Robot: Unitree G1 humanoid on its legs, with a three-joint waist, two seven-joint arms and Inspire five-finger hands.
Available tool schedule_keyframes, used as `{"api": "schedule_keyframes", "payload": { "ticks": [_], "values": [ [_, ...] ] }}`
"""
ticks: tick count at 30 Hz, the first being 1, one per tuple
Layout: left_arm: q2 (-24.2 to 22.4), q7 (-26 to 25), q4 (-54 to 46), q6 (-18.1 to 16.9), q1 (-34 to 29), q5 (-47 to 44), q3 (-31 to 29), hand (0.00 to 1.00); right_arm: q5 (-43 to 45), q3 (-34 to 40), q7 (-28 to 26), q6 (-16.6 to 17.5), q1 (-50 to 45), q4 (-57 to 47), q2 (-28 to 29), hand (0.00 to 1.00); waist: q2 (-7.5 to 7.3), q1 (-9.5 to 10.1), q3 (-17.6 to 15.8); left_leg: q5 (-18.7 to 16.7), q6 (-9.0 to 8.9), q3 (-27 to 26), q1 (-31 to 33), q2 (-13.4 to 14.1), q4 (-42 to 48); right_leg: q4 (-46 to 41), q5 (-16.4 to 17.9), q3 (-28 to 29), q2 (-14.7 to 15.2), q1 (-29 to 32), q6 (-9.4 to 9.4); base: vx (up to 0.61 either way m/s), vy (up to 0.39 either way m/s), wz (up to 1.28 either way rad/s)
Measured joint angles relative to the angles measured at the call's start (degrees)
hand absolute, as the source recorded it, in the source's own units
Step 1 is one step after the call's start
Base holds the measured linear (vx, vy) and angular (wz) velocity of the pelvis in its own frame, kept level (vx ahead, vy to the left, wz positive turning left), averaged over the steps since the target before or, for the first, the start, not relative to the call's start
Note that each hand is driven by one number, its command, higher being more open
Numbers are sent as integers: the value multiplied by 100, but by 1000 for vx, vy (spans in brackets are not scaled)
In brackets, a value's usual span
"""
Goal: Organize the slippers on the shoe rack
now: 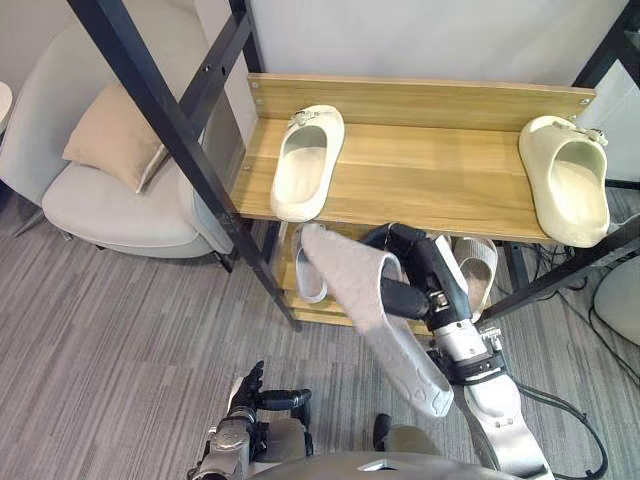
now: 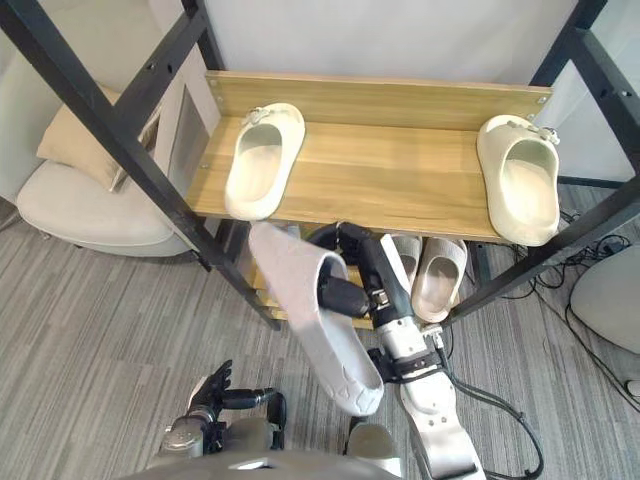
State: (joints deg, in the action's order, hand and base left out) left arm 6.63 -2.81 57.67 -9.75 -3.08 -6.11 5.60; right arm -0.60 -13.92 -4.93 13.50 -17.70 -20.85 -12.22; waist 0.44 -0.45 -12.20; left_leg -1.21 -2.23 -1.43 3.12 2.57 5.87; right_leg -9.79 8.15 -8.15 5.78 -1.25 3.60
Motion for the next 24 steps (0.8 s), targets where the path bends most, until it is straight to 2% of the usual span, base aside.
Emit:
{"api": "schedule_keyframes", "payload": {
  "ticks": [10, 16, 19, 20, 24],
  "values": [
    [55, 86, 210, -14, 17, 15, 29, 100, -167, -483, -349, 2, -199, 70, -323, 0, -53, 7, 213, -22, -7, -43, -144, 0, -27, 149, -53, 28, -9, -183, 20, -2, 1, -2],
    [71, 97, 254, -15, 28, 12, 78, 100, -386, -762, -493, 4, -144, 583, -635, 0, -64, 29, 272, -49, 2, -29, -127, -1, 68, 89, -54, 20, -4, -191, 23, -6, 2, 1],
    [80, 80, 255, -22, 138, 2, 236, 100, -547, -743, -364, 1, 158, 886, -780, 0, 24, 30, 158, -257, 22, 24, 292, 17, 676, -363, 90, 13, 15, 130, 15, -116, 22, 6],
    [71, 59, 243, -31, 229, -26, 254, 100, -713, -708, -189, -3, 468, 1115, -795, 0, 76, 29, 25, -393, 31, 59, 637, 16, 1125, -891, 274, 11, 36, 497, 4, -170, 16, 8],
    [54, -62, 119, -120, 495, -185, 244, 100, -1061, -521, 223, -20, 1205, 1518, -744, 0, 168, 32, -406, -675, 33, 147, 1545, -5, 2138, -2101, 692, 1, 168, 1429, -37, -260, -8, 12]
  ]
}}
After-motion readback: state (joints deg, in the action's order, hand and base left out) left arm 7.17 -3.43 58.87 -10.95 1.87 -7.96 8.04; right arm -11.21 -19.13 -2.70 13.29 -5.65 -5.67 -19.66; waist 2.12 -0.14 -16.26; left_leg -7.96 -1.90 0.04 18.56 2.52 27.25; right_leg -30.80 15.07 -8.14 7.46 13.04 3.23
